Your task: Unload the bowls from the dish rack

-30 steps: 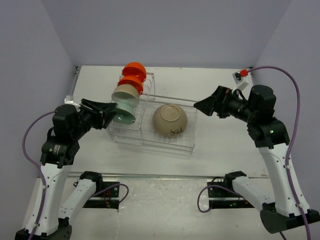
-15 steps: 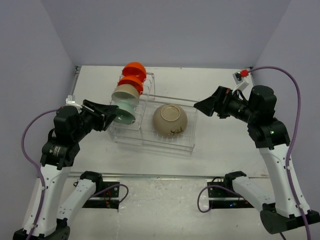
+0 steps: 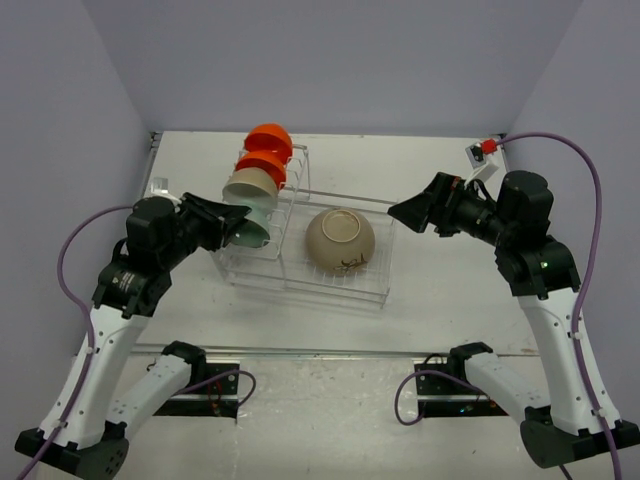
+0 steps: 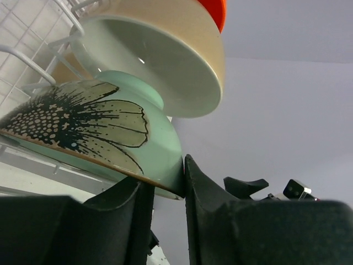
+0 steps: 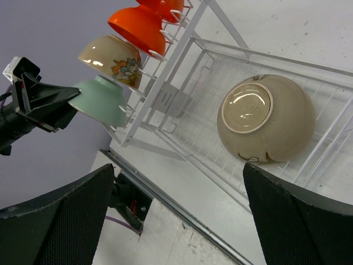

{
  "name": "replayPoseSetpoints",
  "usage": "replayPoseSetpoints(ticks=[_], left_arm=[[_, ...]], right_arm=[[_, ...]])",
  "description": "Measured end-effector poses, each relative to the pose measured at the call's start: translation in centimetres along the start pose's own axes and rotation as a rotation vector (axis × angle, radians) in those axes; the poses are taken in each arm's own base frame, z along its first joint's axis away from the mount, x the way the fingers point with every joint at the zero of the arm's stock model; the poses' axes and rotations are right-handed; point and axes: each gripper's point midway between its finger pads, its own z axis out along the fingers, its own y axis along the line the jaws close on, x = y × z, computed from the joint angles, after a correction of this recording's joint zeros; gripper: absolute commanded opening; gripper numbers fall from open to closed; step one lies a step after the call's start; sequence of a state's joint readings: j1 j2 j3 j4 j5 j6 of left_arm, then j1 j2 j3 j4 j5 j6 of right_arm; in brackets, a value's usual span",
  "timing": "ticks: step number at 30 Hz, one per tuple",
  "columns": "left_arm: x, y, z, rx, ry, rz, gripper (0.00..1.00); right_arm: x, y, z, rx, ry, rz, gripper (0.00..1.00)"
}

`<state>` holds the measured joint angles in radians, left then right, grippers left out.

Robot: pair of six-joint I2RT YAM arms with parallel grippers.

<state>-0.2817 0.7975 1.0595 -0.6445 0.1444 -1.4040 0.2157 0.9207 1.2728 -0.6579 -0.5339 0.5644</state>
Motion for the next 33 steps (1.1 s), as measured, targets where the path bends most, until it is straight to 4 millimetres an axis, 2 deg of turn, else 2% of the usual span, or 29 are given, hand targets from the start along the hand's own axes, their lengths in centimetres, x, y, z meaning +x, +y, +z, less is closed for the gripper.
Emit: replayPoseSetpoints(ticks=[6,7,9,10,33], left_arm=[[0.94,-0.51,0.19,0.007,0.021,-0.006,0.17],[1.0,-0.54,0.2,0.007,0.022,-0.009,0.1],[1.05,-0.8,0.07,0.016,0.02,-0.021,0.07],[0.99,-0.82,0.01,0.018,0.016,-0.025,0.0],[0.64,-0.73,-0.56,0.038,-0.012,-0.025,0.0]], right_arm=[[0.0,-0.05,0.0,0.002,0.0,-0.004,0.99],[0.01,-0.04,0.0,0.001,0.0,-0.005,0.99],[-0.01,-0.07,0.0,0.002,-0.001,-0.007,0.99],[-0.01,-0.08,0.0,0.003,-0.001,-0.007,0.99],[-0.08,-0.24,0.07,0.011,-0.004,-0.006,0.99]])
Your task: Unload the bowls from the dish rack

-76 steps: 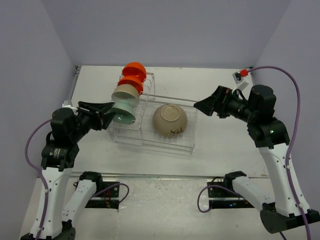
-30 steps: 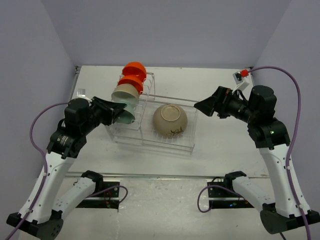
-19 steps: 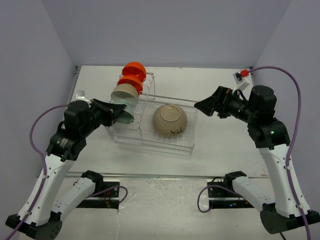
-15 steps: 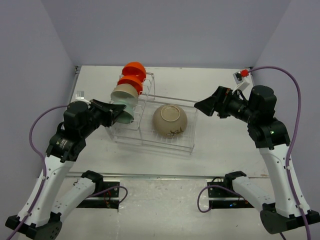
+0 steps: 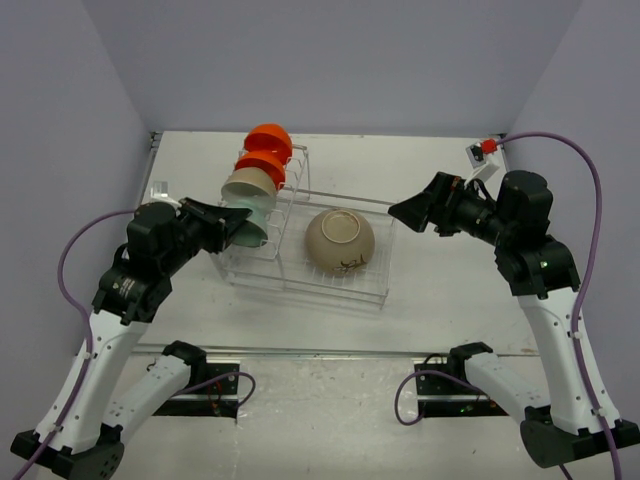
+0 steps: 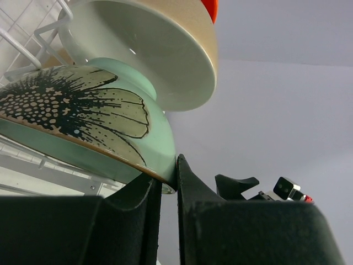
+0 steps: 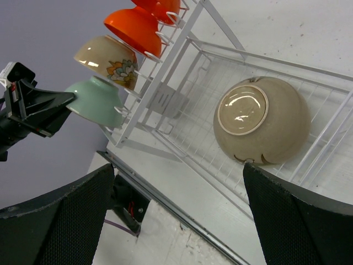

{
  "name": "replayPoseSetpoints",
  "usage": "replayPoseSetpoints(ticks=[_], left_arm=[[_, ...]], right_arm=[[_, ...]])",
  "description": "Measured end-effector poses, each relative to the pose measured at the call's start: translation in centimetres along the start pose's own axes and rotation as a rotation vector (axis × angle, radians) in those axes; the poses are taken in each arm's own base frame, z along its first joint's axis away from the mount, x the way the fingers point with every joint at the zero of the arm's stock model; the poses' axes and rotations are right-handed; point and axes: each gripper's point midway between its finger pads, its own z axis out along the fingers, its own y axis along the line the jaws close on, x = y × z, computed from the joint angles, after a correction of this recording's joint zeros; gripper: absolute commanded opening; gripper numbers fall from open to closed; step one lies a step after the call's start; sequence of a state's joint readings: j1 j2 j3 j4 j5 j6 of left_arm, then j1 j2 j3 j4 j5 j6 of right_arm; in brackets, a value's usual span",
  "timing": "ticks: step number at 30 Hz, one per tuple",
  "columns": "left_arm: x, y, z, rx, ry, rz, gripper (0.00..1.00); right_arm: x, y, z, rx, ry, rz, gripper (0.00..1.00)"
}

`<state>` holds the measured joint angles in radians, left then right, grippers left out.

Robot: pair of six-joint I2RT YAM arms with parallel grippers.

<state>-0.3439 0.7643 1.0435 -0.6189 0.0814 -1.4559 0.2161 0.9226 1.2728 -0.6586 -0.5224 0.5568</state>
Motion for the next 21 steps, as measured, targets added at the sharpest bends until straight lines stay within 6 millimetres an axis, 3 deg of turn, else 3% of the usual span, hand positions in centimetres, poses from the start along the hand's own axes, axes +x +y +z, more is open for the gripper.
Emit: replayPoseSetpoints(ticks=[21], left_arm=[[-0.25,-0.58,-0.46,0.201,-0.044,0.025,0.0]], right_arm=[[0.28,-0.39,0.17,0.009,0.007,-0.004,0.99]])
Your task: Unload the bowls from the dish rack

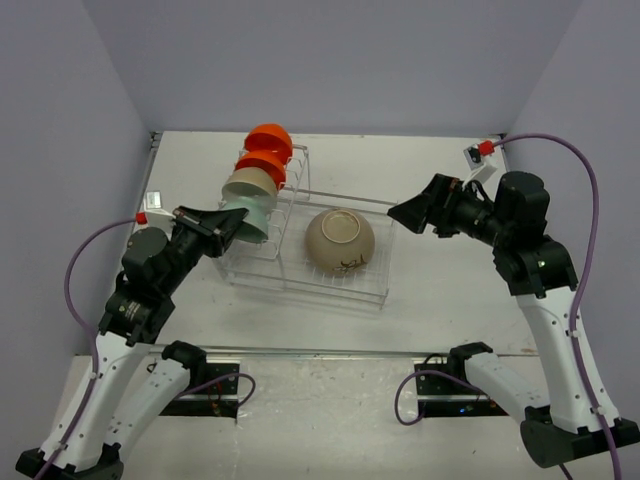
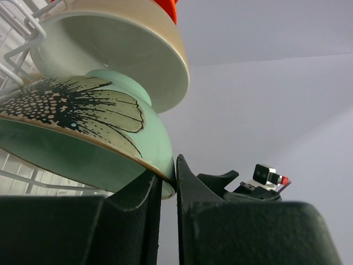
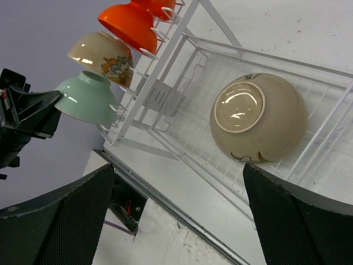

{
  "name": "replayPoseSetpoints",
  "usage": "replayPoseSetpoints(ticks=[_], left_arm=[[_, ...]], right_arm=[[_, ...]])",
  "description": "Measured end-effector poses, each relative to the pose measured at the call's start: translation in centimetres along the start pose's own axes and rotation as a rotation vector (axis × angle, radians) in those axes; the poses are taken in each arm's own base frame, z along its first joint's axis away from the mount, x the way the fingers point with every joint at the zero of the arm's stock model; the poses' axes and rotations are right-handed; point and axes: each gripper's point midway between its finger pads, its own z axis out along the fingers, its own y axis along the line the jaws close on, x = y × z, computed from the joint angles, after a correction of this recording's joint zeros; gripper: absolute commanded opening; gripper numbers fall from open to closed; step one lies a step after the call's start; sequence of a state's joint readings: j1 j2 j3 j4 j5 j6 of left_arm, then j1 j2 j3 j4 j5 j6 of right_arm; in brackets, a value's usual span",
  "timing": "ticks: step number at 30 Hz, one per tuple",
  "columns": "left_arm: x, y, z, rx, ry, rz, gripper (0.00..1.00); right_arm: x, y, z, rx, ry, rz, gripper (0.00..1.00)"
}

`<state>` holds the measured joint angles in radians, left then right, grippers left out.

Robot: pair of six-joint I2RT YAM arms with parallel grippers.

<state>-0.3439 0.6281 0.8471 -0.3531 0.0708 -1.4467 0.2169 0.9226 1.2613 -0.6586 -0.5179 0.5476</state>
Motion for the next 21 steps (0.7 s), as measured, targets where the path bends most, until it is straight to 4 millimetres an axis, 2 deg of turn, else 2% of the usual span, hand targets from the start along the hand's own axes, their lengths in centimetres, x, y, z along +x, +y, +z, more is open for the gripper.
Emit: replayPoseSetpoints(ticks=[10,21], left_arm=[[0.0,-0.1,-0.5,0.118,-0.022,0.008,0.0],[-0.4,-1.6,-0.4,0.208,-0.044,0.023,0.0]], right_arm=[[0.9,-0.5,0.3,0.009,0.026,-0.001,0.99],[1.4,-0.2,0.5,-0.004,0.044,-0.018,0.99]])
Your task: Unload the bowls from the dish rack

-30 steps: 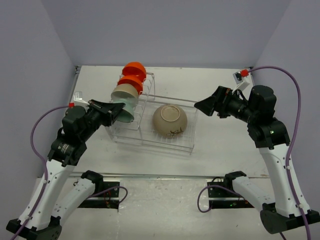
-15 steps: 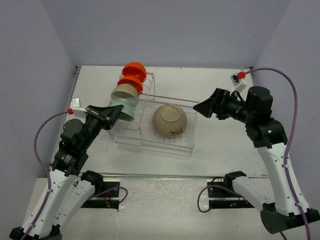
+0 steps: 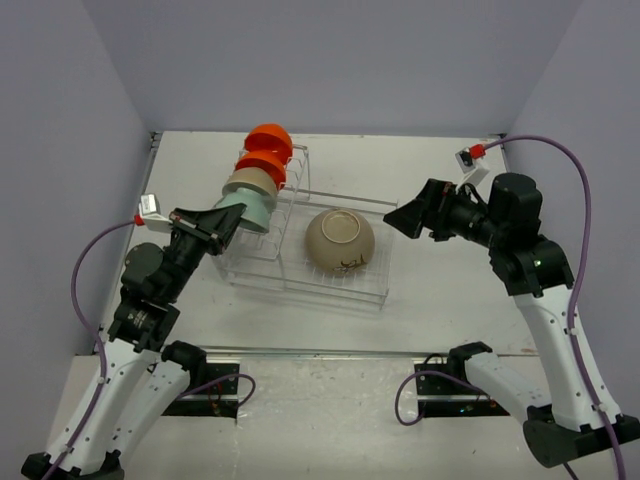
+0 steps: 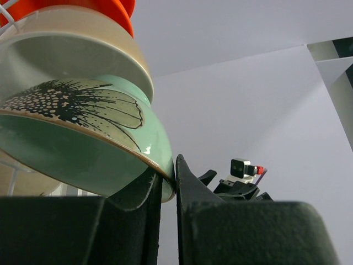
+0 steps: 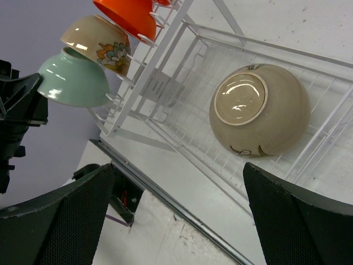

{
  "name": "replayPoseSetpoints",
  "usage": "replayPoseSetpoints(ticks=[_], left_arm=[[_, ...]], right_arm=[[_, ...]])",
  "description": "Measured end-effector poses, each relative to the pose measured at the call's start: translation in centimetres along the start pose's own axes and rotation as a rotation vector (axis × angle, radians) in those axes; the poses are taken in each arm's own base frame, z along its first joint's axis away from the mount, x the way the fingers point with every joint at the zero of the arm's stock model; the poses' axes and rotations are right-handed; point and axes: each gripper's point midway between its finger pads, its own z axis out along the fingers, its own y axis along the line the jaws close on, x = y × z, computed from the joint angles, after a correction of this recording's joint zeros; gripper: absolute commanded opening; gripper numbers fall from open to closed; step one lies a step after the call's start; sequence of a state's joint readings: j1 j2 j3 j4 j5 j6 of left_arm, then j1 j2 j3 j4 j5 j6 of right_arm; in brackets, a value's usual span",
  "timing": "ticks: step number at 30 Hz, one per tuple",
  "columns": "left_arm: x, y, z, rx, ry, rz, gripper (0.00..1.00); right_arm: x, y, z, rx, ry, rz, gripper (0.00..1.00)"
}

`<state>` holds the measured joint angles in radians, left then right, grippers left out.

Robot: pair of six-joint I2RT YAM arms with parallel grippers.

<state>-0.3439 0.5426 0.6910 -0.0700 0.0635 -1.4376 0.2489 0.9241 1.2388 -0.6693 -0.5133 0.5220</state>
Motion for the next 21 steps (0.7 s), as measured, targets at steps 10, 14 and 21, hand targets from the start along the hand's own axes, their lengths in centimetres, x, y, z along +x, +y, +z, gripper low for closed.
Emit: replayPoseSetpoints(ticks=[10,14,21], left_arm=[[-0.4,-0.7,-0.2,0.03,-0.02,0.003,0.0],[-0.6,-0.9,-0.1,0.035,-0.03,0.004,0.0],[-0.8,-1.7,-0.5,0.046,-0.037,0.004,0.0]], right_arm=[[0.4,-0.2,0.6,0.006,0.024,-0.003,0.99],[0.4,-0.2,0.6,0.004,0.026,-0.005,0.99],[0.5,-0.4,0.8,0.012,0.029,-0.003,0.99]])
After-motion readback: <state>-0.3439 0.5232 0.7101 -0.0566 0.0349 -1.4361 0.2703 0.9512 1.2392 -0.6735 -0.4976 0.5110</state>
